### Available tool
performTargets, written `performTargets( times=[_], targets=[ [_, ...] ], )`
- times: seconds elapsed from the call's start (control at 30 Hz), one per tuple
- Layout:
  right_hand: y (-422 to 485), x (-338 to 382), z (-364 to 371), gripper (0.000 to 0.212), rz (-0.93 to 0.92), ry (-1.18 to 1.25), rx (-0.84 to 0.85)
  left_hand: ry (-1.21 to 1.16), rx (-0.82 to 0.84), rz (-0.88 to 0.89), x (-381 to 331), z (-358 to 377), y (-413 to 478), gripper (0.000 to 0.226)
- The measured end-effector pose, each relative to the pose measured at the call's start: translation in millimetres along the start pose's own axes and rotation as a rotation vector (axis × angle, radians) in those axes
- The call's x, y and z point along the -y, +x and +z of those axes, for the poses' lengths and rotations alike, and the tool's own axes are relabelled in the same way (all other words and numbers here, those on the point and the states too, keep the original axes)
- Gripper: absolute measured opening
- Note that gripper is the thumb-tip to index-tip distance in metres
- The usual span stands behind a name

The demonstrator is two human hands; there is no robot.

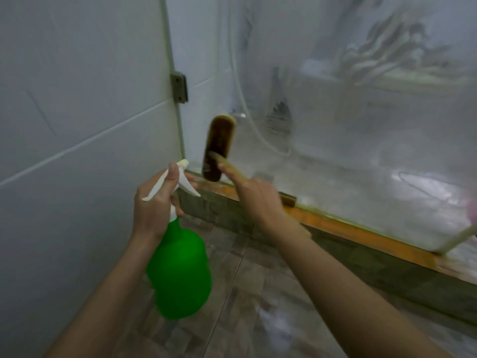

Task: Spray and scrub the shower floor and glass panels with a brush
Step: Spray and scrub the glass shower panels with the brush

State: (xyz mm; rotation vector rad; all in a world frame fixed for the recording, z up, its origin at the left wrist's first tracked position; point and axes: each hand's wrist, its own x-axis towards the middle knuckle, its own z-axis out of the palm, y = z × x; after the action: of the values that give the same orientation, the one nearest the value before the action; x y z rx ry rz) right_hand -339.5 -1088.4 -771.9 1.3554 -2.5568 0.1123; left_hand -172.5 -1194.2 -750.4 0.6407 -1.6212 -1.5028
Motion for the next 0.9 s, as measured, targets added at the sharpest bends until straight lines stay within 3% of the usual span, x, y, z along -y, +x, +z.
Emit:
performTargets(
  times=[0.13, 0.27, 0.43, 0.53, 0.77, 0.9],
  targets=[
    [-22.4, -23.8, -8.6, 0.089, 0.05, -0.03, 0.049, -0.044, -0.026, 0.0, -9.8, 0.7, -1.7, 0.037],
    [-102.3, -84.6, -10.5, 0.092, 0.178, 0.032, -0.075, -0.026, 0.0, 0.025, -20.8, 4.4, -5.9, 0.031],
    [-24.7, -57.6, -60.5, 0.075, 0.079, 0.069, -0.395, 0.004, 0.03, 0.035, -30.4, 13.8, -15.4, 0.03],
    [4.9, -50.4, -81.0, 0.059, 0.094, 0.115, -0.477, 0.025, 0.033, 0.045, -31.7, 23.3, -21.2, 0.034],
    [-161.4, -120.2, 7.9, 0.068, 0.334, 0.23, -0.368, 0.037, 0.108, 0.065, -31.5, 50.3, -33.7, 0.047],
    [-129.1, -146.7, -37.0, 0.055, 0.258, 0.284, -0.604, 0.032, 0.171, 0.066, -26.3, 65.3, -37.3, 0.03]
  ],
)
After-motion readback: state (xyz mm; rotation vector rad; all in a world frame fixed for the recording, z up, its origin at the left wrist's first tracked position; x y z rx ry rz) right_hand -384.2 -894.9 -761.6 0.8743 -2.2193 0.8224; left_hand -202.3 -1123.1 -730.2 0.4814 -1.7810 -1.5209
